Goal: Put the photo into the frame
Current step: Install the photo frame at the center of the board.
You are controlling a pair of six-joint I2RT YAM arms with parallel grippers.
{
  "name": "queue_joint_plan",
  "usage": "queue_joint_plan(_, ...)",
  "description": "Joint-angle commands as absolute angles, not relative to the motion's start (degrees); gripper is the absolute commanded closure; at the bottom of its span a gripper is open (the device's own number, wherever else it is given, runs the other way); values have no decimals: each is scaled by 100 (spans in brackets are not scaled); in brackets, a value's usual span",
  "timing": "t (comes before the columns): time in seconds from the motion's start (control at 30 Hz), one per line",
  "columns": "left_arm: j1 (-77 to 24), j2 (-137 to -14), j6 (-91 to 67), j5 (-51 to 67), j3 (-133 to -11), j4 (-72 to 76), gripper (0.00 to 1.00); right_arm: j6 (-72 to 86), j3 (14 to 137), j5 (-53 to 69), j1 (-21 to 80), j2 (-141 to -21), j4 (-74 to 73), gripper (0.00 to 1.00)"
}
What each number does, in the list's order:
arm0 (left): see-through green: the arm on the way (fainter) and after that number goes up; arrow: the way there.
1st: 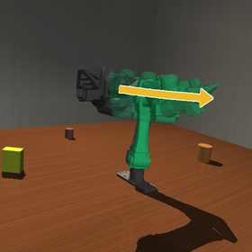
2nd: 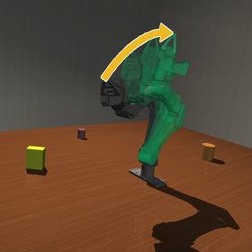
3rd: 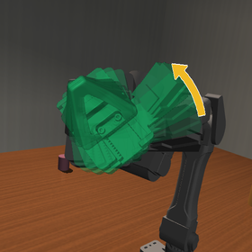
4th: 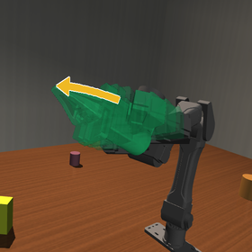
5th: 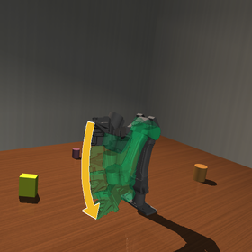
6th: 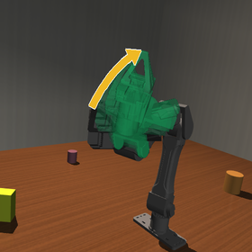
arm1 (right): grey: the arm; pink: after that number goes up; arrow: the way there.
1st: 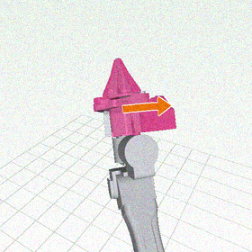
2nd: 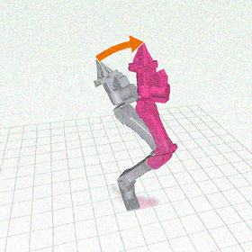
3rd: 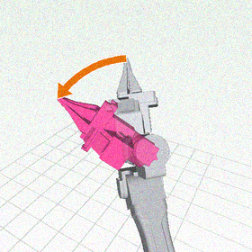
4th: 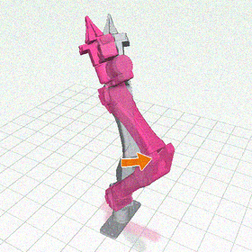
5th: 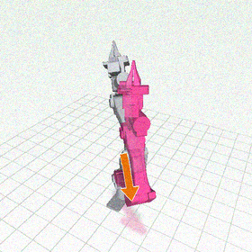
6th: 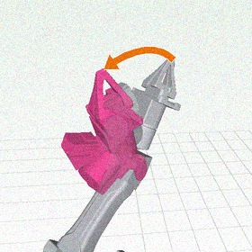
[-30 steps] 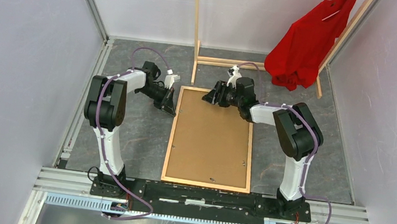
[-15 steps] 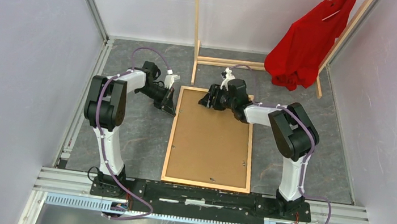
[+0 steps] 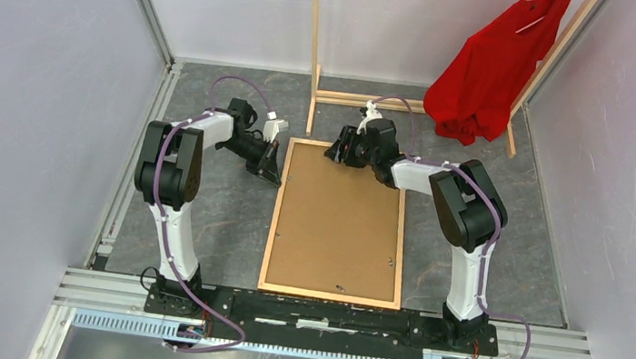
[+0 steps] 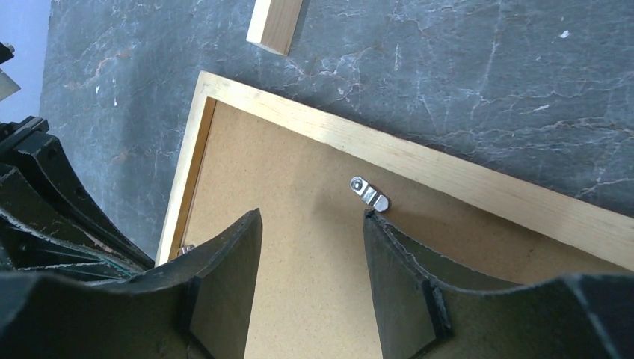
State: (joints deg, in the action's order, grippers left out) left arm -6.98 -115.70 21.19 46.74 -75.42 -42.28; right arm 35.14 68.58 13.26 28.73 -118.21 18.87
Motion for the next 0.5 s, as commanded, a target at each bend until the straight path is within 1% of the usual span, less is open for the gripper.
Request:
queue_joint_plan(0.0,-712,-11643,2324,4606,-7497,-4346,89,3384,7131,1158,2830,-11979,1832,42)
queue_joint_plan(0.47,-712,-11637,2404,4604,-7438,-4342,90,3656,7211,1274,2822,-12209,2049,45)
